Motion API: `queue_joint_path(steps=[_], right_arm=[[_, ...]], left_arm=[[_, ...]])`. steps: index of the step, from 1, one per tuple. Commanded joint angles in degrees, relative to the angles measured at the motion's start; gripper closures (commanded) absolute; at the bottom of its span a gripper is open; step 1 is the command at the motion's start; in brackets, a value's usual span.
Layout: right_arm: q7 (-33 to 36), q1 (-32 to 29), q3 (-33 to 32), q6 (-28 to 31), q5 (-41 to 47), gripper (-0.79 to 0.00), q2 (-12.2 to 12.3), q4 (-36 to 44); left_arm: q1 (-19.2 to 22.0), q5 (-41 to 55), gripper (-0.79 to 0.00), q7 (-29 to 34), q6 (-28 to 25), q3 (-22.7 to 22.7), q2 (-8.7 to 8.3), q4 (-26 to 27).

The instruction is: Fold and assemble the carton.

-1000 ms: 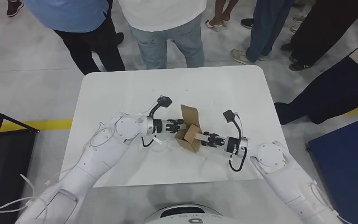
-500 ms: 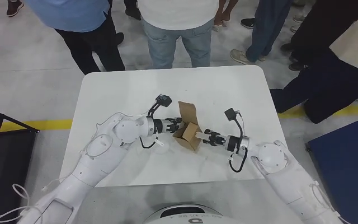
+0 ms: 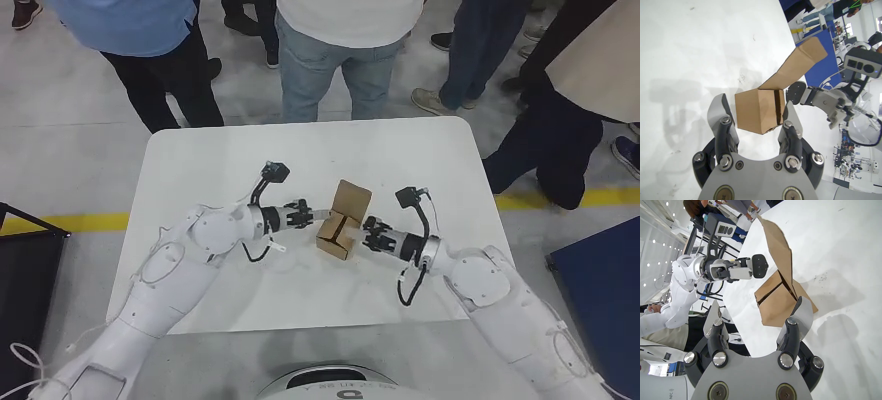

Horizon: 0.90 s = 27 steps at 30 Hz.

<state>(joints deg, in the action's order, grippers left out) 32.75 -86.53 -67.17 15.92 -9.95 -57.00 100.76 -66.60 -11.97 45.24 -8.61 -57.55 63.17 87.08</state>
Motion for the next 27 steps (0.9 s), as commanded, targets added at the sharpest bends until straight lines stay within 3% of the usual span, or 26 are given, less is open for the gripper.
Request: queue_joint_path(steps=[1, 5, 9, 15, 21, 27], right_arm=[[-0.2, 0.2, 0.0, 0.6, -0.7, -0.653, 0.0, 0.3], [-1.3, 0.3, 0.2, 0.6, -5.0, -0.65, 0.0, 1.5], [-4.3, -0.1, 0.3, 0.0, -7.6, -0.653, -0.2, 2.2], [-5.1, -0.7, 0.7, 0.5, -13.7, -0.656, -0.2, 3.0], [-7.7, -4.2, 0.1, -2.9, -27.7, -0.662, 0.3, 7.9], [-7.6, -8.0, 0.1, -6.0, -38.1, -0.699, 0.7, 12.6]], left_arm=[[-1.6, 3.2, -0.785, 0.5, -1.0, -2.3, -0.44, -0.1], [-3.4, 5.2, -0.785, -0.1, -1.9, -6.6, -1.28, -2.3], [-3.1, 5.8, -0.785, -0.7, -2.6, -7.2, -1.29, -4.1], [1.6, 7.0, -0.785, -0.9, -2.5, -3.7, -0.08, -8.2], [9.1, 3.0, -0.785, -2.1, 1.4, 2.1, 1.89, -12.3], [14.3, 1.2, -0.785, -3.1, -0.9, 6.8, 3.83, -15.9]])
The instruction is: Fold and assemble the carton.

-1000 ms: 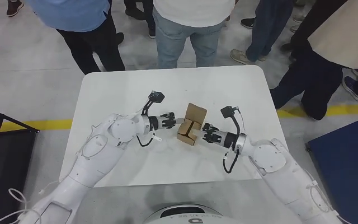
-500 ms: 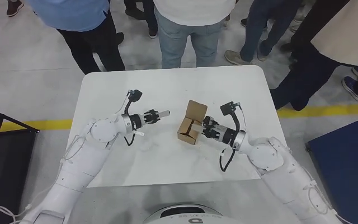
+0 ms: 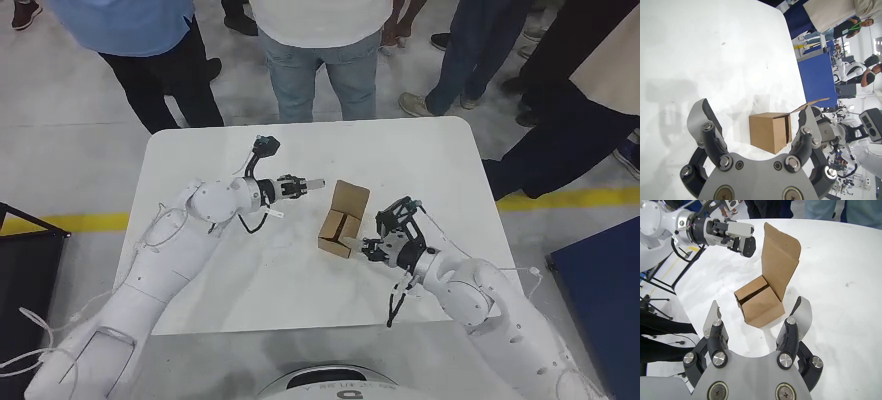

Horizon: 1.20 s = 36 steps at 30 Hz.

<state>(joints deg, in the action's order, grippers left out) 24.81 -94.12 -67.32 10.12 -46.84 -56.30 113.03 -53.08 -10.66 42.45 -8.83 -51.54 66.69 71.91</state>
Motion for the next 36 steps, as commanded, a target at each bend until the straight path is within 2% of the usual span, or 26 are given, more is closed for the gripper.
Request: queue_joint_path(steps=[1, 4, 8, 11, 16, 20, 25, 30, 36], right_arm=[[0.8, -0.7, 0.5, -0.4, -2.1, -0.656, 0.0, 0.5], [1.2, -1.0, 1.2, -1.7, -4.4, -0.646, -0.1, 0.5], [0.9, -1.6, 2.4, -2.8, -6.8, -0.723, -0.3, -0.1], [1.5, -1.1, 3.9, -4.2, -9.0, -0.72, -0.5, -1.6], [1.5, 0.0, 5.2, -5.3, -9.6, -0.727, -1.0, -2.8], [0.9, 0.2, 5.0, -6.1, -9.4, -0.73, -1.2, -3.5], [-1.8, 0.6, 3.7, -10.3, -9.9, -0.739, -1.6, -5.2], [-3.3, 0.3, 1.8, -14.4, -10.2, -0.767, -1.8, -6.5], [-3.9, 0.6, 1.2, -17.1, -9.6, -0.785, -2.2, -7.3]], left_arm=[[1.4, 0.3, -0.785, -0.7, -1.7, 1.6, 0.73, -1.6], [3.0, 3.3, -0.785, -2.6, -5.6, 3.6, 2.13, -4.9], [4.9, 7.5, -0.785, -5.7, -10.6, 6.6, 4.32, -10.0], [6.3, 12.1, -0.785, -7.0, -15.2, 8.5, 6.16, -13.5], [9.0, 20.9, -0.785, -1.7, -21.5, 11.1, 8.87, -18.5], [10.4, 27.9, -0.785, 3.8, -23.0, 11.6, 10.23, -22.9], [10.7, 33.2, -0.785, 11.0, -25.4, 11.0, 10.68, -26.8], [10.2, 36.3, -0.785, 16.1, -27.8, 9.0, 10.09, -28.2], [6.9, 41.6, -0.785, 19.6, -28.9, 4.9, 8.54, -25.9]])
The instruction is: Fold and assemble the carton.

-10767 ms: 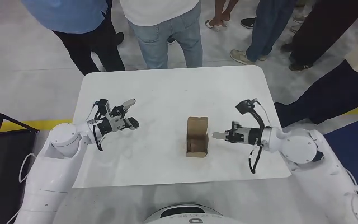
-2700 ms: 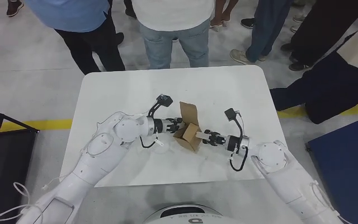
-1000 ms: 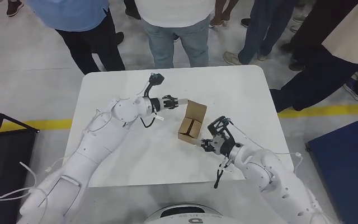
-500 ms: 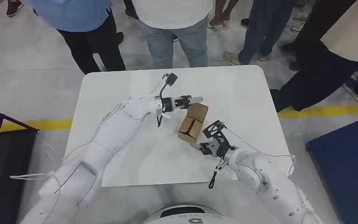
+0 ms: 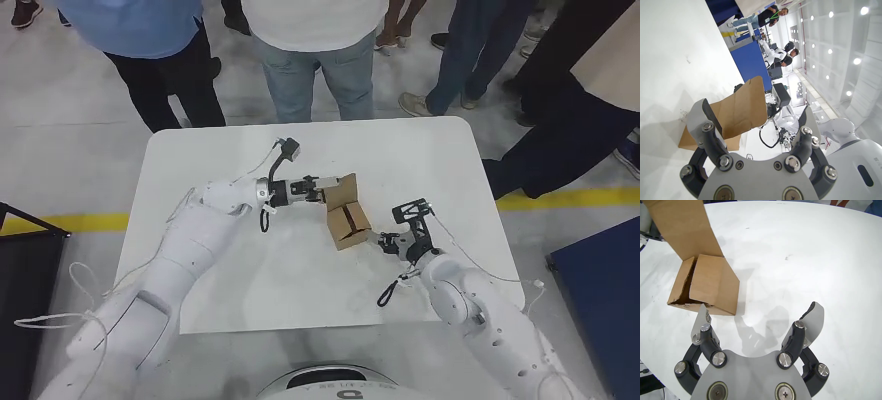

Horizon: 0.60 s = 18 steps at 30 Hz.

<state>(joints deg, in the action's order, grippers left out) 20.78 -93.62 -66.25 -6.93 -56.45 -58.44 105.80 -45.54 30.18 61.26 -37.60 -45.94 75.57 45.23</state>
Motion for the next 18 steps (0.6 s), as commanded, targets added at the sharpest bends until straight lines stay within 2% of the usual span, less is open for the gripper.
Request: queue_joint_path(steps=[1, 8, 12, 15, 18], right_arm=[[0.1, 0.2, 0.2, 0.0, 0.3, -0.785, -0.1, -0.2], [-0.4, 1.5, 0.4, 2.0, 3.9, -0.785, -0.8, -1.3], [-2.8, 0.6, -2.5, 4.2, 7.2, -0.785, -0.7, -0.1], [-4.2, -1.6, -6.3, 8.2, 14.7, -0.785, -0.5, 2.0], [-2.7, -3.9, -8.8, 17.2, 28.6, -0.785, -0.4, 3.0]], left_arm=[[-1.4, 0.8, -0.785, 1.5, -0.2, -1.4, -0.74, 1.6], [-9.3, 1.6, -0.785, 4.7, -0.4, -8.6, -4.34, 12.5], [-14.3, 0.1, -0.785, 4.9, 1.8, -12.9, -6.34, 19.5], [-17.8, -0.1, -0.785, 5.4, 3.3, -15.3, -7.41, 24.7], [-20.5, 0.6, -0.785, 5.8, 3.2, -17.2, -8.09, 28.9]])
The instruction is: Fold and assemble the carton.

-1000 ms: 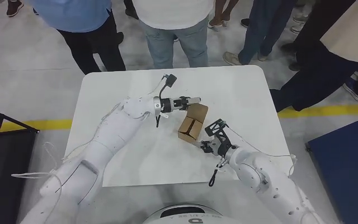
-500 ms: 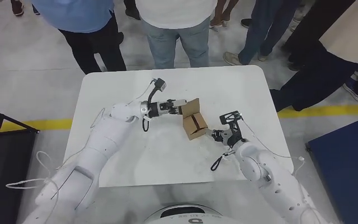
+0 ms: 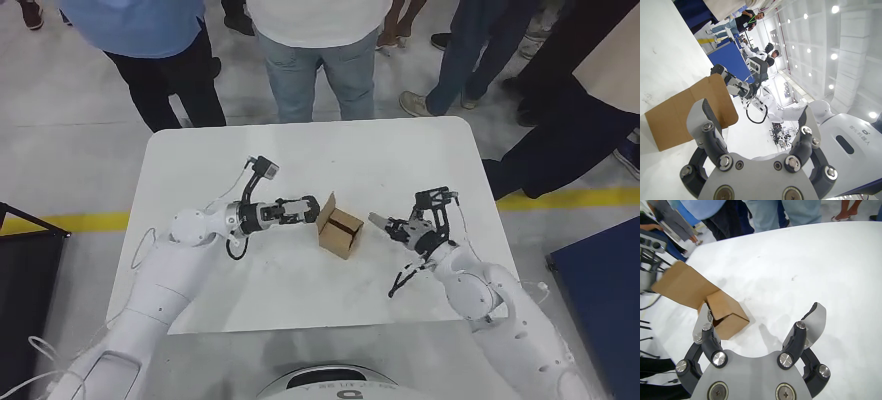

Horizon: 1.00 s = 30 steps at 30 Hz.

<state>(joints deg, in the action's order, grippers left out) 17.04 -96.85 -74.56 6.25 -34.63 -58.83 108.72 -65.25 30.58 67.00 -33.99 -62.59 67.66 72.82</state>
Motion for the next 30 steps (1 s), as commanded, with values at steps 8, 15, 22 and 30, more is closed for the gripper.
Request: queue_joint_path(steps=[8, 15, 22, 30], right_arm=[[19.4, 0.7, 0.1, 17.9, 45.4, -0.785, 0.1, -7.5], [18.4, 5.6, 5.0, 12.6, 44.0, -0.773, -0.9, -13.0], [18.1, 11.3, 11.1, 14.6, 47.7, -0.739, -2.6, -19.1], [19.8, 14.9, 14.5, 17.7, 50.3, -0.711, -3.8, -21.9]], left_arm=[[-2.9, -1.3, -0.785, -1.7, 0.1, -3.2, -1.03, 2.7], [-1.9, -1.3, -0.785, -2.4, 0.4, -1.5, -0.67, 0.6], [0.3, -0.7, -0.785, -2.4, 1.0, 0.9, -0.02, -0.8], [2.9, -4.4, -0.785, -4.2, 2.5, 3.9, 0.73, -3.6]])
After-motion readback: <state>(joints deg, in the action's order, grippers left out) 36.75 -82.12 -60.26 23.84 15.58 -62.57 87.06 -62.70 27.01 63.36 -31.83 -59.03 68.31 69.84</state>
